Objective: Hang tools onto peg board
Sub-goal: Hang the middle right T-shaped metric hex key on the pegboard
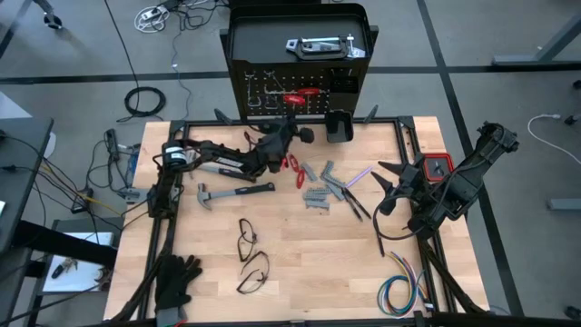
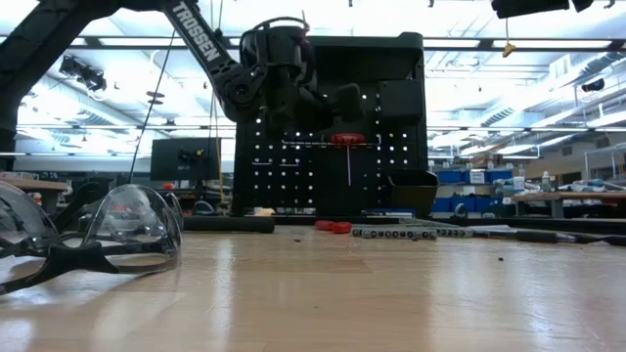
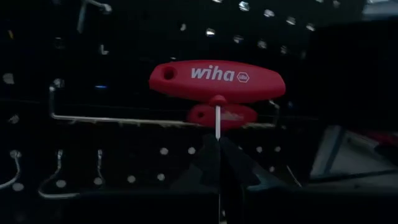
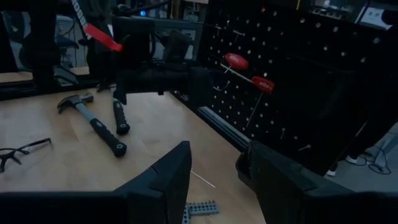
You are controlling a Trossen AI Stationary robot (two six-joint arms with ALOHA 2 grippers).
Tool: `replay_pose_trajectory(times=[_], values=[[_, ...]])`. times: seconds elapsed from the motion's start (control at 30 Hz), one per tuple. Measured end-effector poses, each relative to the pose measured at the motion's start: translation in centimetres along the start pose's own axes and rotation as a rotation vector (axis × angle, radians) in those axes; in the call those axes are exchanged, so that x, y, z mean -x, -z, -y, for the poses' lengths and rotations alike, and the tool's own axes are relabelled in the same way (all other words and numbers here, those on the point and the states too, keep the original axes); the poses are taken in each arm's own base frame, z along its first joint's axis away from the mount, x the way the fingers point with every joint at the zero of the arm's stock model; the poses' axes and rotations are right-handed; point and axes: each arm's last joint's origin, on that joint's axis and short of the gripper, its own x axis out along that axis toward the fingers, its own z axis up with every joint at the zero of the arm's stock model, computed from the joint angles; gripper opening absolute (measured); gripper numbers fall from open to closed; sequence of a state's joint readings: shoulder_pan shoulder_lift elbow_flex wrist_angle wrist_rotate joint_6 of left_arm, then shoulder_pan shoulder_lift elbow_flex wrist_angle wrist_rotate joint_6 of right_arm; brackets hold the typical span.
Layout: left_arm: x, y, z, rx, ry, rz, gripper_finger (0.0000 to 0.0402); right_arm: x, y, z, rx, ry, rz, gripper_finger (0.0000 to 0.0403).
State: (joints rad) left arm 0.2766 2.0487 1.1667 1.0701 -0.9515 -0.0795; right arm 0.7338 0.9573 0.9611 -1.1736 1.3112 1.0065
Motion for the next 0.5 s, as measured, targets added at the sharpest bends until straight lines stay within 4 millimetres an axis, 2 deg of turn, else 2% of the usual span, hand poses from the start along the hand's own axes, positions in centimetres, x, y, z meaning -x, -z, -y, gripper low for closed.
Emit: replay_pose_trajectory(times=[0.27, 0.5], values=[[-1.2, 0.1, -0.9, -0.015, -0.007, -0.006, 0.0000, 0.0, 0.0, 0.0, -0.001, 0.004, 0.006, 0.0170], [-3.5, 0.0, -1.5, -0.082, -0.031, -0.075, 0.0000, 0.0, 0.0, 0.0, -0.005, 0.007, 0.011, 0.0170]])
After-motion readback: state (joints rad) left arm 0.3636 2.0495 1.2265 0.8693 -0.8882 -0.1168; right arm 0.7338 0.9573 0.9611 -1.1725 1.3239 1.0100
